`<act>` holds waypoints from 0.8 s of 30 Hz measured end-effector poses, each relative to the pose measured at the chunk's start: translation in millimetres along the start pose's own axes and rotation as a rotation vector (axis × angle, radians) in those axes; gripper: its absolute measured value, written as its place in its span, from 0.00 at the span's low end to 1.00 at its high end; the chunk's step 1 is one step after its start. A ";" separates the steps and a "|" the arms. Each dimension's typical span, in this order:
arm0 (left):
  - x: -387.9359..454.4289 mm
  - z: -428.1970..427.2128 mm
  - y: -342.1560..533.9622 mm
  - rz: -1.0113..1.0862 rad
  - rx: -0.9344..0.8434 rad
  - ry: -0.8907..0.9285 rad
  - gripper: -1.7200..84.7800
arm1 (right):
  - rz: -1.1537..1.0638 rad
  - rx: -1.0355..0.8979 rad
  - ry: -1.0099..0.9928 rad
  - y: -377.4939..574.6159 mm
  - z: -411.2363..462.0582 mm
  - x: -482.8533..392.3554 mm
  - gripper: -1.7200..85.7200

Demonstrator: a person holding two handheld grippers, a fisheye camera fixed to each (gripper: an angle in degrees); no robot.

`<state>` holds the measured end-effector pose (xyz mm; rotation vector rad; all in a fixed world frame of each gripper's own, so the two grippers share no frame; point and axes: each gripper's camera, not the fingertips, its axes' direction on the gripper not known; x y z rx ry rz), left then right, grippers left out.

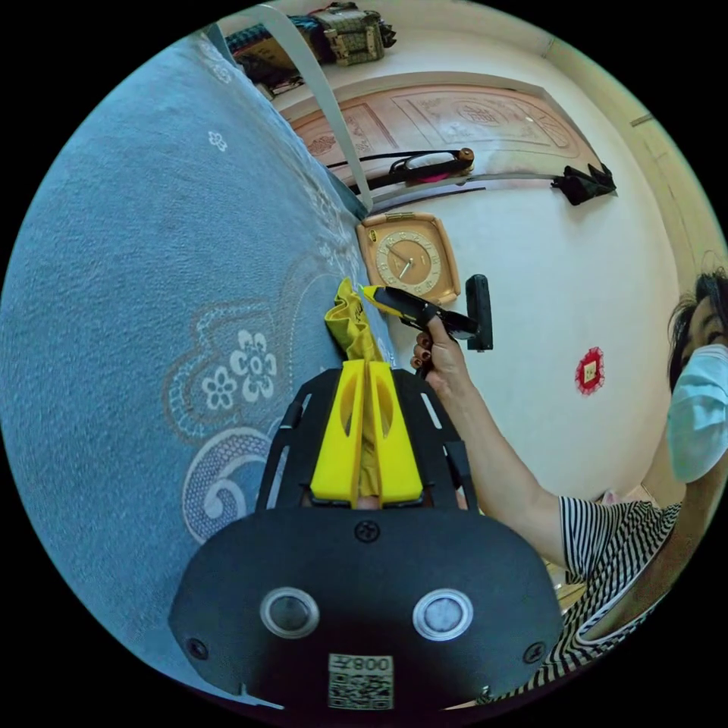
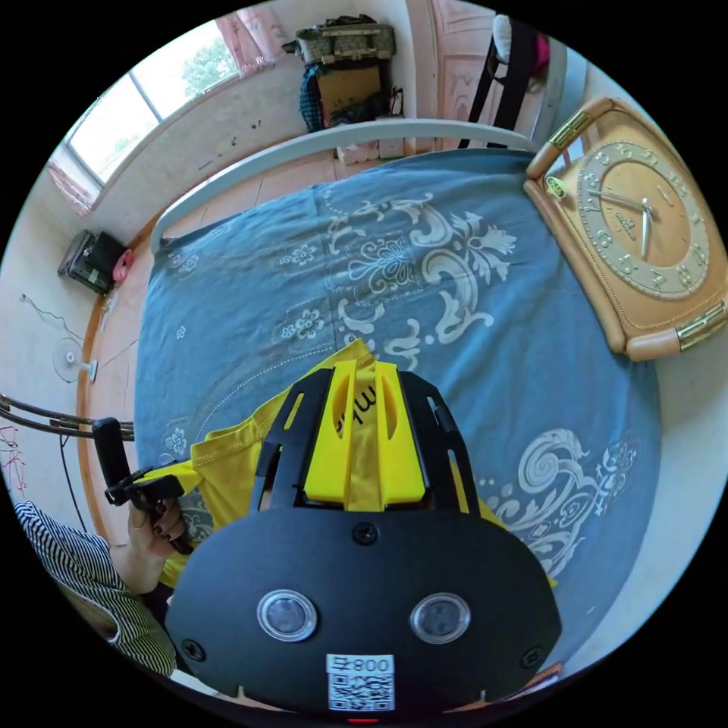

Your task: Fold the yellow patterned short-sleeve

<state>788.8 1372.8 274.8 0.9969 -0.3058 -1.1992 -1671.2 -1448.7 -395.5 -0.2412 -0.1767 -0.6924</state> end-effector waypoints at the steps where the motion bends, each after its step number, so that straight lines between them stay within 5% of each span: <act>1: -3.6 1.2 -0.5 -0.002 -0.003 0.007 0.03 | -0.005 -0.003 0.002 -8.8 2.3 -0.5 0.08; 12: -12.3 24.4 -6.2 0.005 -0.027 0.003 0.03 | -0.019 -0.041 -0.004 -118.4 39.6 14.4 0.08; 24: 21.8 71.2 -17.4 0.109 -0.053 0.090 0.03 | -0.030 0.039 -0.090 -130.9 63.3 55.7 0.03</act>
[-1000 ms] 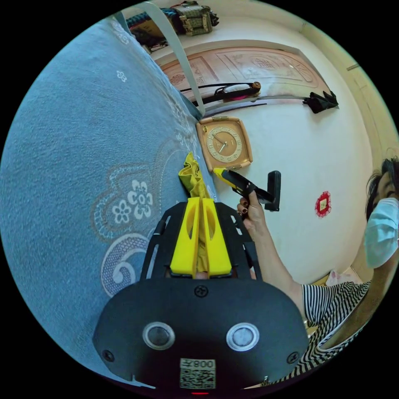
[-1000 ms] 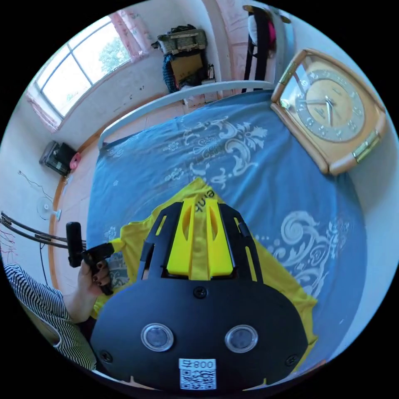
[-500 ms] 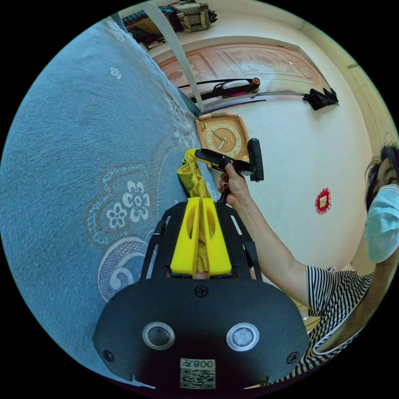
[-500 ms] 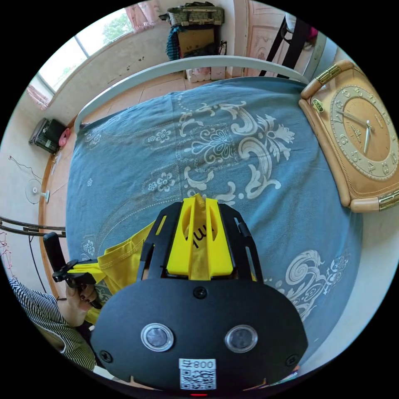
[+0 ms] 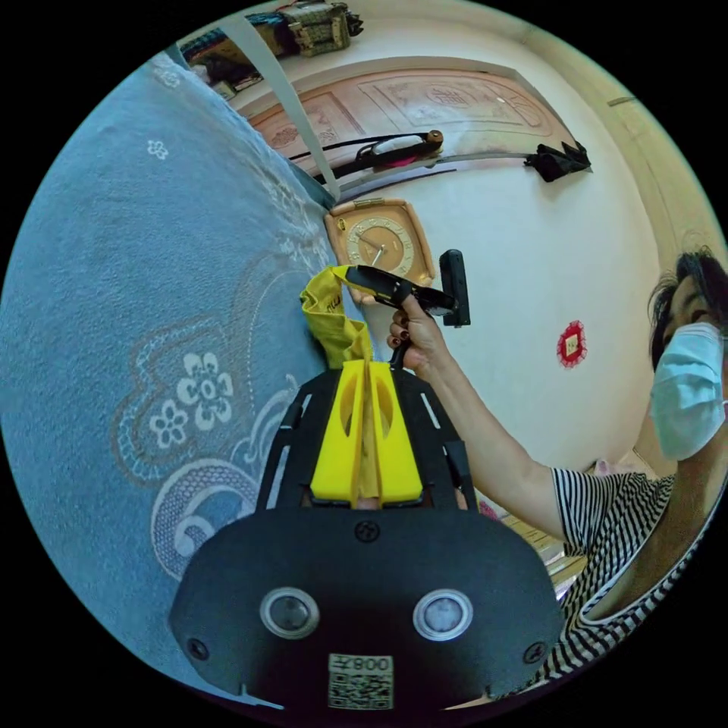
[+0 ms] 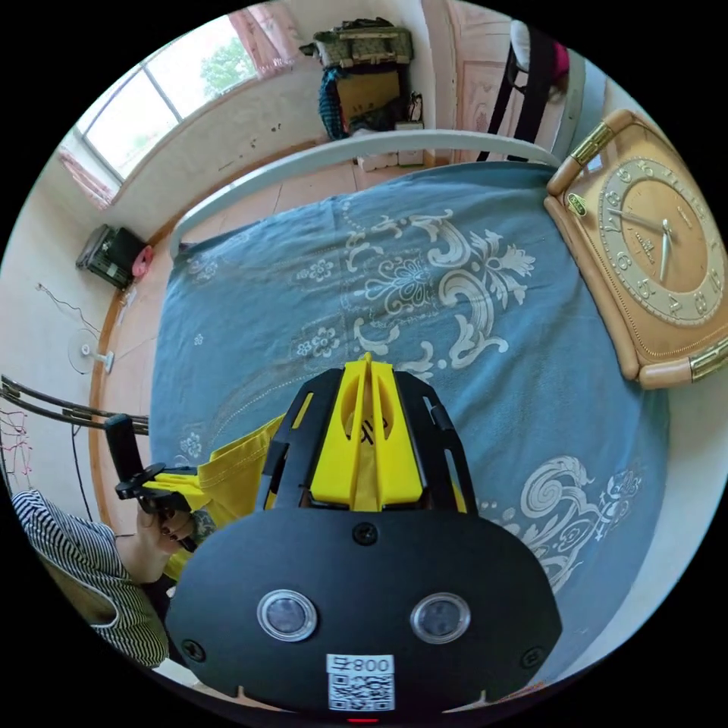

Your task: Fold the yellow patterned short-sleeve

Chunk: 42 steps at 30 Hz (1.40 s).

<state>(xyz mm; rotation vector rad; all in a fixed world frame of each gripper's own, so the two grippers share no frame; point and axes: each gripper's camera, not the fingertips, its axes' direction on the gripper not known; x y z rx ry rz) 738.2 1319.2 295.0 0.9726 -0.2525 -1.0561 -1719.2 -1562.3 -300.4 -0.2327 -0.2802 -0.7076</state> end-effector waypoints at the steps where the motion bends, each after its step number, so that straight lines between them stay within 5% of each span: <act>1: 6.8 7.8 -2.6 0.032 -0.012 0.039 0.03 | 0.006 0.010 -0.015 3.1 -1.3 4.9 0.03; 15: 105.5 125.8 -19.4 0.335 -0.358 0.277 0.03 | 0.257 0.317 -0.381 232.4 -5.6 177.0 0.03; 28: 184.3 247.4 -14.6 0.430 -0.760 0.107 0.03 | 0.521 0.341 -0.622 426.7 117.7 290.8 0.03; 42: 233.5 316.9 -13.9 0.464 -0.940 -0.008 0.03 | 0.612 0.352 -0.659 524.2 187.9 306.6 0.02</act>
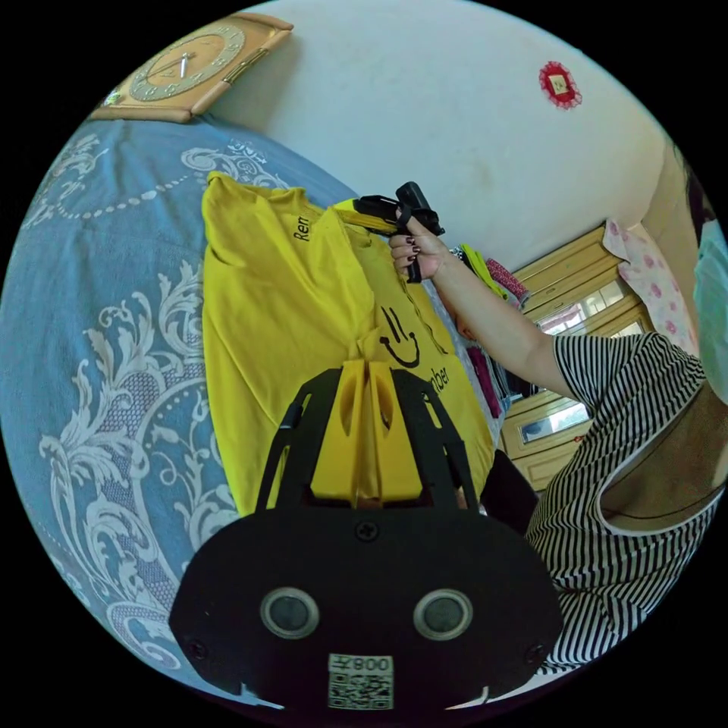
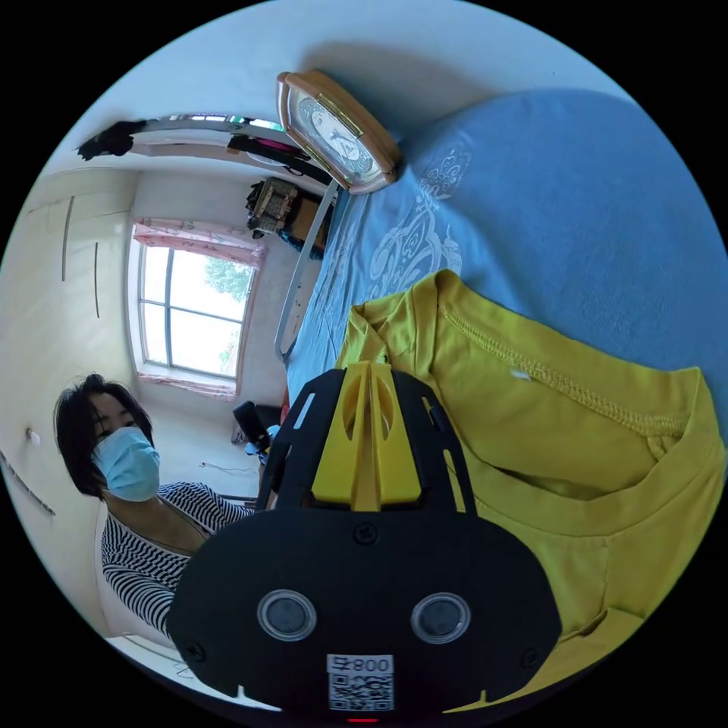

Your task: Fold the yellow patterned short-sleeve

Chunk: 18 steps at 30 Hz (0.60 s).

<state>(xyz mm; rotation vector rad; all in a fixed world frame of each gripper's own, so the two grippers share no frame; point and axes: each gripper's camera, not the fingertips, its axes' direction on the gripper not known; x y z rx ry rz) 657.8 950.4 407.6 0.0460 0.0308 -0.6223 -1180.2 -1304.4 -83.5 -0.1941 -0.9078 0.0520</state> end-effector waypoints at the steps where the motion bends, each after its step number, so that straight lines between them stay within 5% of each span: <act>1: 1.7 1.2 -3.8 -0.002 -0.013 -0.005 0.03 | 0.004 0.007 0.000 3.2 -1.2 1.5 0.02; 12: 16.3 3.8 -25.1 0.035 -0.094 0.063 0.10 | -0.118 -0.060 0.064 30.1 47.8 -51.7 0.03; 18: 12.6 -35.2 -13.5 -0.064 0.119 -0.030 0.09 | -0.291 -0.106 0.296 12.9 110.1 -127.4 0.08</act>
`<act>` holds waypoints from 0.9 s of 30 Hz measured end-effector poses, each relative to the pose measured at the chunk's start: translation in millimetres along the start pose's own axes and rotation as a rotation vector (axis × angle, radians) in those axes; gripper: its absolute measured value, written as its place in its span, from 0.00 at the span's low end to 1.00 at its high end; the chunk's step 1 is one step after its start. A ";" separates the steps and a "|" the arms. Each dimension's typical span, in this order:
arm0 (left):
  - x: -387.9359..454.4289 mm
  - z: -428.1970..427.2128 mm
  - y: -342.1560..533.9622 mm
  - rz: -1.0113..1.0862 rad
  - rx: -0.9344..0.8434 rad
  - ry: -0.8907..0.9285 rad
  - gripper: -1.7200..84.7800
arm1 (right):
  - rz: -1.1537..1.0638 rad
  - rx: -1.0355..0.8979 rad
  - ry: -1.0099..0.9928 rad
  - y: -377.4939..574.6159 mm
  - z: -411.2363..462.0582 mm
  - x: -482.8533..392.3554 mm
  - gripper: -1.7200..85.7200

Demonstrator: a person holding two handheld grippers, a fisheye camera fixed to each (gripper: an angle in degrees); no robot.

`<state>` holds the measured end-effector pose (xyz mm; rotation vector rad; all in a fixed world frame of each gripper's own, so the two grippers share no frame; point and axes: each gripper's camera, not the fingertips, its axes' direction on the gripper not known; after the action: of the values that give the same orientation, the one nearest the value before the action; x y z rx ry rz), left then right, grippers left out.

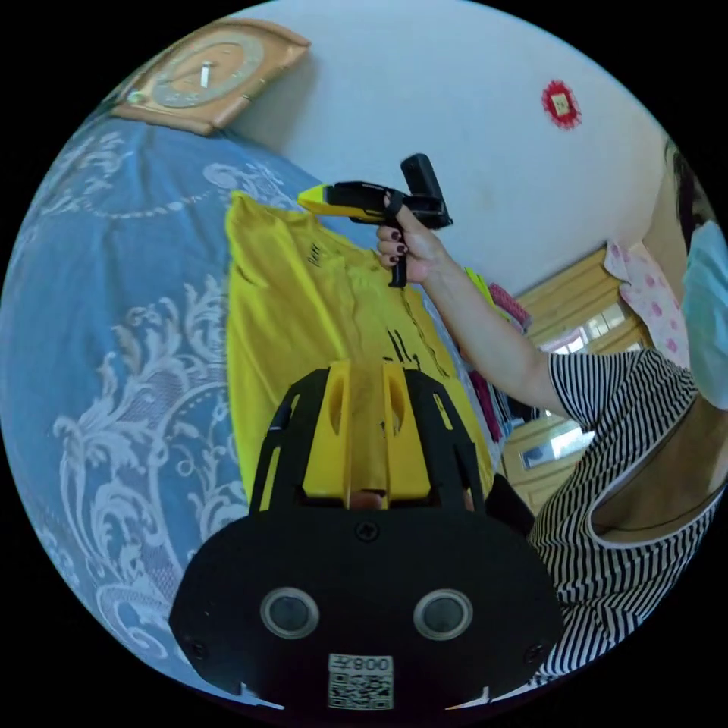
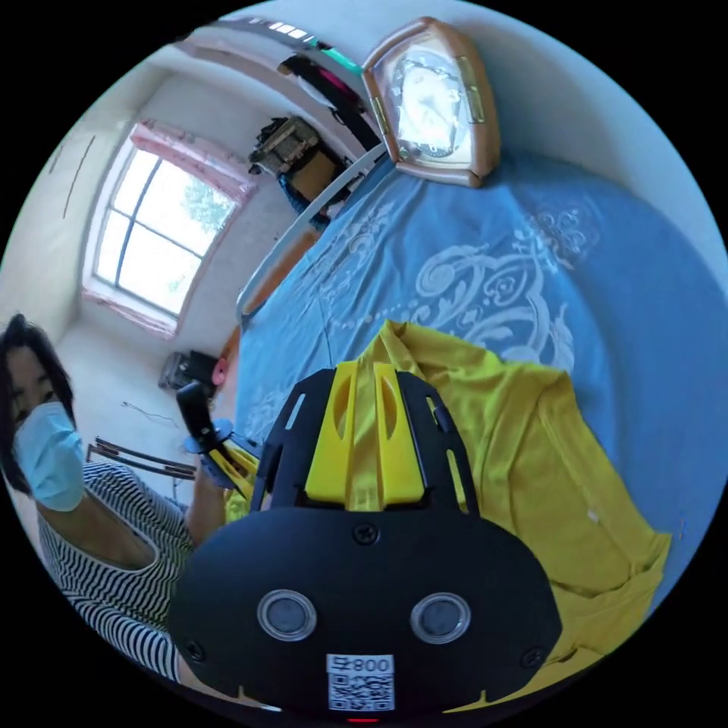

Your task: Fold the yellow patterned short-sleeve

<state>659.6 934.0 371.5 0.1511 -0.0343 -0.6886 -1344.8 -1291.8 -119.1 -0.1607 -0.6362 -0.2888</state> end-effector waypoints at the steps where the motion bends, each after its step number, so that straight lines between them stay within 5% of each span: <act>1: -3.8 -7.4 3.6 -0.034 0.031 -0.014 0.09 | -0.016 -0.003 0.029 -4.2 2.9 -7.6 0.08; 11: -11.4 -26.7 15.2 -0.105 0.009 -0.037 0.08 | -0.049 -0.165 0.327 -28.2 50.6 -71.8 0.06; 27: -6.4 -62.3 38.7 -0.161 -0.005 -0.095 0.05 | 0.183 0.036 0.049 33.8 -51.1 -92.8 0.02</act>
<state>684.1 975.5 315.9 0.1167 -0.1119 -0.8567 -1376.6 -1251.9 -217.8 -0.1758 -0.5733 -0.1042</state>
